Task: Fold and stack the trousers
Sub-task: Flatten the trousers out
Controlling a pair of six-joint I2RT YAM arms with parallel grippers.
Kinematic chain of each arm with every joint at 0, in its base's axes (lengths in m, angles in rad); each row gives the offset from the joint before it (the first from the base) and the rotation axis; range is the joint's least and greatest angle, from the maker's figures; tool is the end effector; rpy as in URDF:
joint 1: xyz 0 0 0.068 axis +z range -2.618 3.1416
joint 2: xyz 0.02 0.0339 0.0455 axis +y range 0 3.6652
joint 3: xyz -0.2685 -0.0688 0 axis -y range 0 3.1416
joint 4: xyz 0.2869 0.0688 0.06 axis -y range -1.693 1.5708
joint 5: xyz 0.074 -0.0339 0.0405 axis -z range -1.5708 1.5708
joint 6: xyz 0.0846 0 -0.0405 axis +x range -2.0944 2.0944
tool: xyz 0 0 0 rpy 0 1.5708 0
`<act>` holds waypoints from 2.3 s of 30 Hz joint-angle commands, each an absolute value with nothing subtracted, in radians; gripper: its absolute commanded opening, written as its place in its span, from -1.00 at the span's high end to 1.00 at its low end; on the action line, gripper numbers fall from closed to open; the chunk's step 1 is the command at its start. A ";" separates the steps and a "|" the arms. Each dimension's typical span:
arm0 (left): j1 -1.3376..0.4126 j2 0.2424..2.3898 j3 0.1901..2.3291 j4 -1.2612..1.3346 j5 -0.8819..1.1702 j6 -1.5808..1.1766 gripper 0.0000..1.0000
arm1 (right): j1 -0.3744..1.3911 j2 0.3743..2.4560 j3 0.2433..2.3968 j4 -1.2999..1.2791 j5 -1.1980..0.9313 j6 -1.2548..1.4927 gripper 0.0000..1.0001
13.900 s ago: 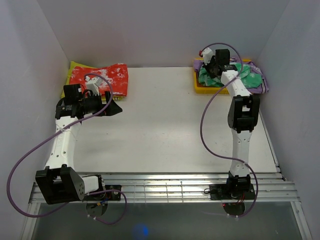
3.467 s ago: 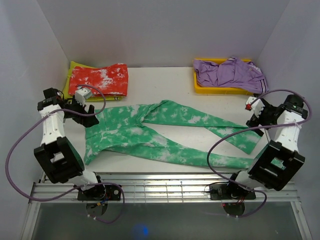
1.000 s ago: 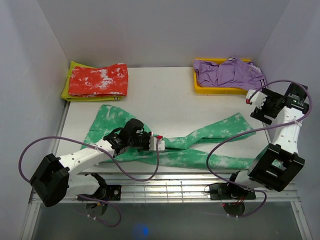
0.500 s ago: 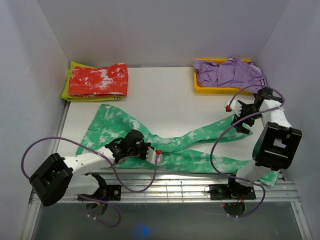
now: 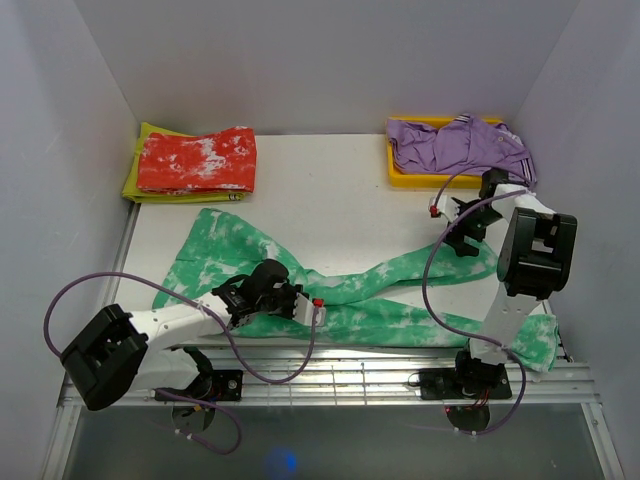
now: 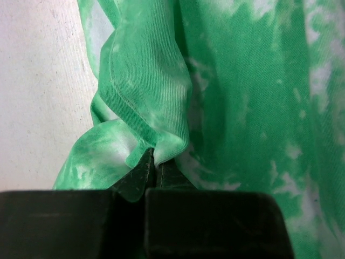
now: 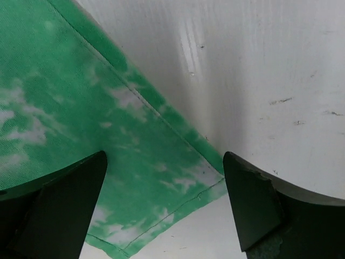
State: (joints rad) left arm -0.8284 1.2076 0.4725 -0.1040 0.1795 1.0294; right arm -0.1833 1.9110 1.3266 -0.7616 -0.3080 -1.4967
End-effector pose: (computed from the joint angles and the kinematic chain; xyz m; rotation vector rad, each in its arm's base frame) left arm 0.1800 -0.2185 0.0996 1.9672 1.3674 -0.1223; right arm 0.4141 -0.0507 0.1076 -1.7255 2.1591 0.0540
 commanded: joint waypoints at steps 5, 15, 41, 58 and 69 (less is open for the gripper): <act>-0.827 1.230 0.561 -0.152 0.158 0.915 1.00 | -0.147 1.951 1.276 -0.704 -0.193 -1.540 0.19; -0.686 1.518 0.939 -0.179 -0.049 0.531 1.00 | -0.258 1.766 1.555 -0.564 -0.403 -1.310 0.85; -0.698 1.083 0.770 -0.388 0.423 0.544 -0.59 | -0.684 1.376 1.164 -0.761 -0.664 -1.666 -0.45; -0.707 1.131 0.844 -0.407 0.344 0.482 -0.46 | -0.321 2.157 2.143 -1.144 -0.344 -0.887 -0.34; -0.700 1.163 0.862 -0.406 0.232 0.385 -0.50 | -0.249 2.209 1.951 -0.922 -0.209 -0.782 -0.40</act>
State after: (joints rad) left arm -0.7033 1.1622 0.8188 -0.4038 0.2699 0.4255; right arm -0.2710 2.1990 1.9606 -0.9394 -0.2474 -0.8268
